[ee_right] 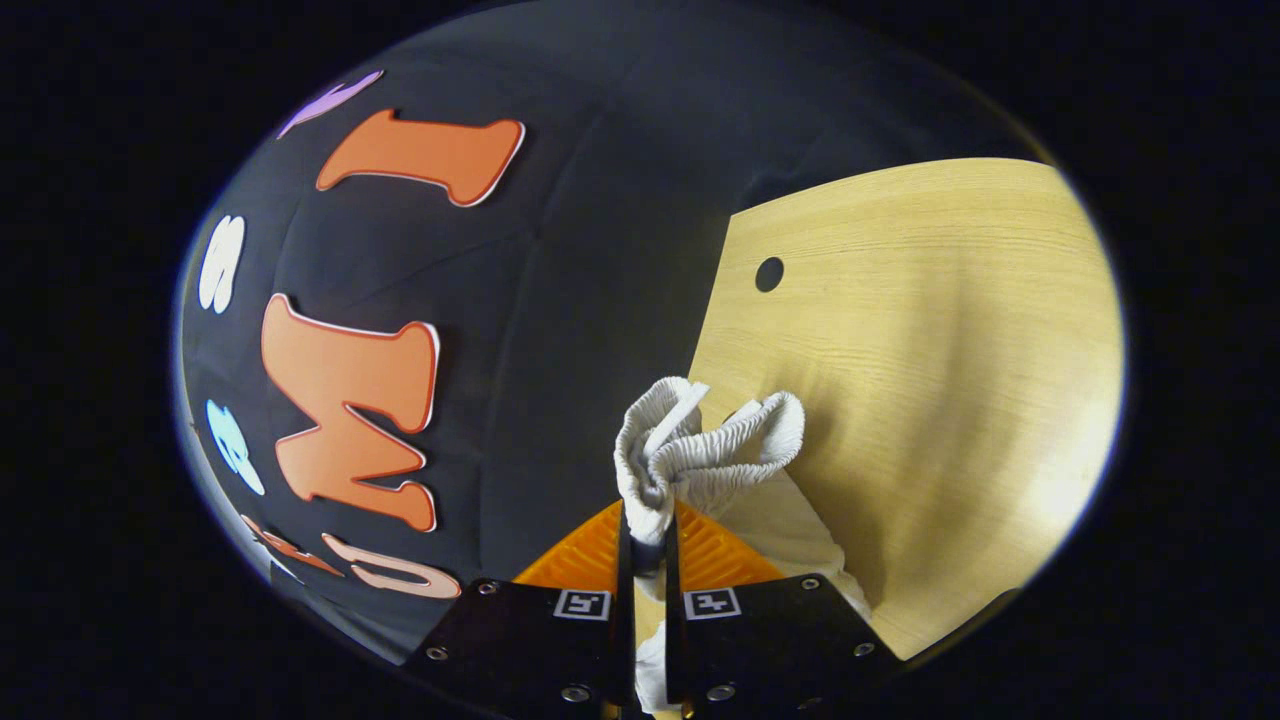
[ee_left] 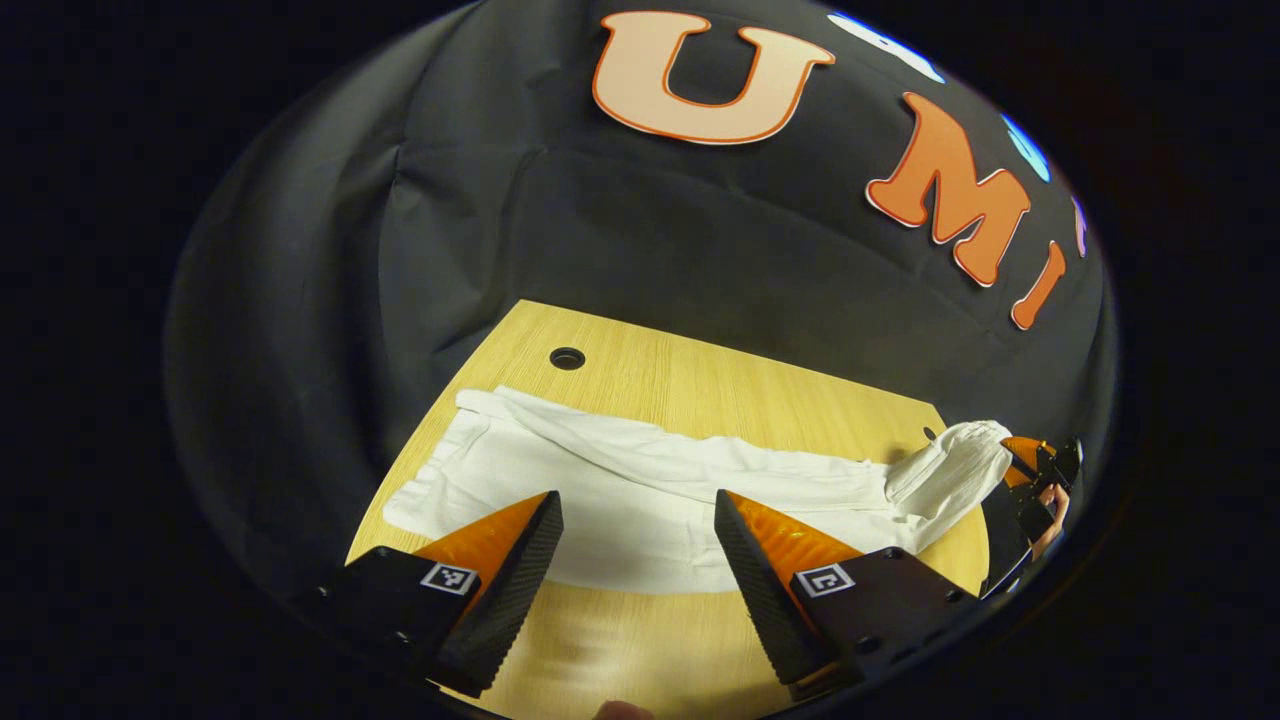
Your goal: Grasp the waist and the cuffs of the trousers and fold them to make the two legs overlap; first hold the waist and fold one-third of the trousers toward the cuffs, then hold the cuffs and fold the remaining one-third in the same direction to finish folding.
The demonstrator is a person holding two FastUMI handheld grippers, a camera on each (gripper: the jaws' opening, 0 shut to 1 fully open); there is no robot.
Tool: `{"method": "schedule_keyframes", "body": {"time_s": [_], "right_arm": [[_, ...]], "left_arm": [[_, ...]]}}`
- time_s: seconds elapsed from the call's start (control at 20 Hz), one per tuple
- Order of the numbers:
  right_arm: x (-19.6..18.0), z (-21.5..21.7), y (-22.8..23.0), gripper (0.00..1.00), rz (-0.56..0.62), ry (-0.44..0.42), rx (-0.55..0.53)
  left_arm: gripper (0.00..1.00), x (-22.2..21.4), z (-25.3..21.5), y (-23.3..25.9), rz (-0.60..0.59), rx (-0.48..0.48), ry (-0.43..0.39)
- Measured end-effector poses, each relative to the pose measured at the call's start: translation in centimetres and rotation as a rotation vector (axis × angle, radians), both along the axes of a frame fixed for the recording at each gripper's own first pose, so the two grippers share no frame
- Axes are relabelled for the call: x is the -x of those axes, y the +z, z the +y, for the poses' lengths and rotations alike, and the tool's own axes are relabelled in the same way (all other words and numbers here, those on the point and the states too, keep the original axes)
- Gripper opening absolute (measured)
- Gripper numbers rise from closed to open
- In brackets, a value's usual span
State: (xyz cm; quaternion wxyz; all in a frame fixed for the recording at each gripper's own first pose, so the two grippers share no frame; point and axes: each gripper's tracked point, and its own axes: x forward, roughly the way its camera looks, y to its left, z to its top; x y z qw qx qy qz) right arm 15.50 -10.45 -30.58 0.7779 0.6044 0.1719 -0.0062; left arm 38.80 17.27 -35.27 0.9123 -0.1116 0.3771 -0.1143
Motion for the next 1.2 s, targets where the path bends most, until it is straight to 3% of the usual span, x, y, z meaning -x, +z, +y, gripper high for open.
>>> {"method": "schedule_keyframes", "body": {"time_s": [0.35,0.5,0.85,0.9,0.95,1.0,1.05,1.1,1.2], "right_arm": [[0.2,-0.2,-0.1,0.12,-0.024,0.085,0.046],[0.4,-0.2,-0.1,0.13,-0.023,0.135,0.067],[0.9,-0.7,-0.3,0.16,0.051,0.254,0.145],[1.0,-0.6,-0.2,0.12,0.058,0.276,0.149],[1.0,-0.4,-0.3,0.19,0.065,0.295,0.152],[0.9,-0.3,-0.5,0.12,0.072,0.309,0.164],[0.9,-0.1,-0.5,0.22,0.079,0.323,0.177],[1.0,0.2,-0.6,0.26,0.085,0.335,0.187],[1.1,0.2,-0.7,0.31,0.074,0.349,0.218]], "left_arm": [[0.96,-0.8,3.3,-2.0,0.032,0.019,0.021],[1.00,-0.8,5.5,-3.5,0.052,0.039,0.044],[0.96,-0.3,9.4,-6.7,0.109,0.064,0.092],[1.00,-0.3,10.0,-7.3,0.118,0.070,0.101],[1.00,-0.2,10.6,-7.7,0.127,0.079,0.112],[1.00,-0.2,11.1,-8.1,0.137,0.092,0.122],[1.00,-0.1,11.6,-8.5,0.151,0.103,0.132],[0.96,-0.1,11.7,-9.0,0.162,0.116,0.143],[1.00,0.2,11.9,-9.8,0.192,0.148,0.163]]}}
